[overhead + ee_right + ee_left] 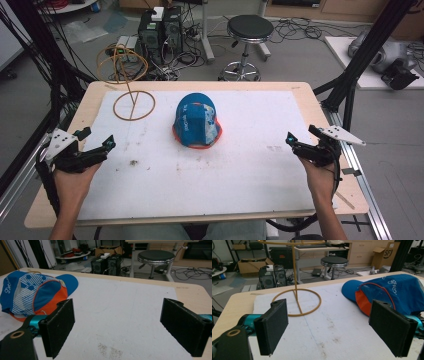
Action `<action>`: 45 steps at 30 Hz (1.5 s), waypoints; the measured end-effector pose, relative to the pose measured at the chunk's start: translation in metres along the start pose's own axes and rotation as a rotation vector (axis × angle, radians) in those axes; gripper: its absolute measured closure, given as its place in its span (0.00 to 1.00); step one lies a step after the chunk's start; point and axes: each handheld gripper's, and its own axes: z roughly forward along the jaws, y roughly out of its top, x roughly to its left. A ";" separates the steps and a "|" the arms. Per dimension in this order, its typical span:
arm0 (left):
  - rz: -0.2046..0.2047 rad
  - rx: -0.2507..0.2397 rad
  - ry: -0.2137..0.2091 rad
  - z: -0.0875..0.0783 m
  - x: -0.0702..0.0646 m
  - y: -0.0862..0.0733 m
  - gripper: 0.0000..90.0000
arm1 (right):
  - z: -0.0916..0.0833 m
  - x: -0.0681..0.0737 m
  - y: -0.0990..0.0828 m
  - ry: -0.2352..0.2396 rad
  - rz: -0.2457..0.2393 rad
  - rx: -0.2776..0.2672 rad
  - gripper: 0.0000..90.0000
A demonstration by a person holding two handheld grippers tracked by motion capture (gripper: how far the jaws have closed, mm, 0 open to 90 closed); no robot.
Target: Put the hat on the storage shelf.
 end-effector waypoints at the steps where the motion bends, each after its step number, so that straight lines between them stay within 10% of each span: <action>1: -0.003 -0.002 -0.003 0.000 0.000 0.000 0.18 | -0.001 0.001 0.000 0.002 0.006 0.004 0.13; 22: -0.001 -0.005 -0.010 0.004 0.000 0.003 0.18 | 0.011 0.014 0.030 0.111 -0.059 -0.045 0.13; 45: 0.006 -0.008 -0.008 0.001 0.003 0.004 0.18 | 0.114 0.087 0.082 0.388 -0.127 0.000 0.16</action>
